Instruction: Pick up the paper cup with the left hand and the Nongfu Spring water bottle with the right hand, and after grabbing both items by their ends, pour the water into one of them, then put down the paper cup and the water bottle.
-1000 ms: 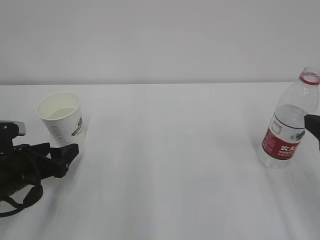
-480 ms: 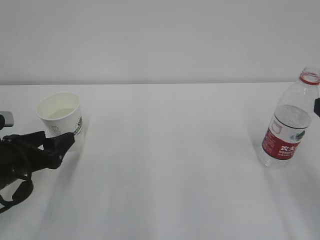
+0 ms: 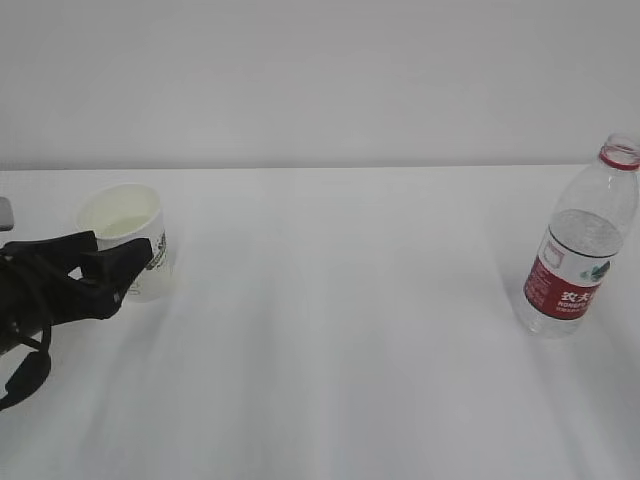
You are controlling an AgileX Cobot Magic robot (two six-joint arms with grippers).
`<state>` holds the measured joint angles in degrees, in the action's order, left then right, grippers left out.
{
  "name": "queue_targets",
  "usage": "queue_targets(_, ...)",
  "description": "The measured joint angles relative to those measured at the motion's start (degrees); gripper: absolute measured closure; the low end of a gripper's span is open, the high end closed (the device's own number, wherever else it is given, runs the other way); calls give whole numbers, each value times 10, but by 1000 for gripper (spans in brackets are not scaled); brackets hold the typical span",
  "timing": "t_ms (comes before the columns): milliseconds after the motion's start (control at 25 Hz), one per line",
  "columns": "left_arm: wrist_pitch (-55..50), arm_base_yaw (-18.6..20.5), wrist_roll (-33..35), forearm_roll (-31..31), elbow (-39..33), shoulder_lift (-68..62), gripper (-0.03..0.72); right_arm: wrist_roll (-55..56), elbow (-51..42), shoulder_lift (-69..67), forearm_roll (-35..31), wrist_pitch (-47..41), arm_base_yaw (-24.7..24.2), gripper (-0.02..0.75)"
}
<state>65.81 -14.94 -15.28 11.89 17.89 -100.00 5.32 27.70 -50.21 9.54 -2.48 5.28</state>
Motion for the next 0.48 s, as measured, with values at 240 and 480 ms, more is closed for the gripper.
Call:
queue_targets(240,0,0,0,5,-1,51,122,0,39,0,0,-21,0,146)
queue_targets(480,0,0,0,5,-1,113,124,0,73,0,0,-48,0,146)
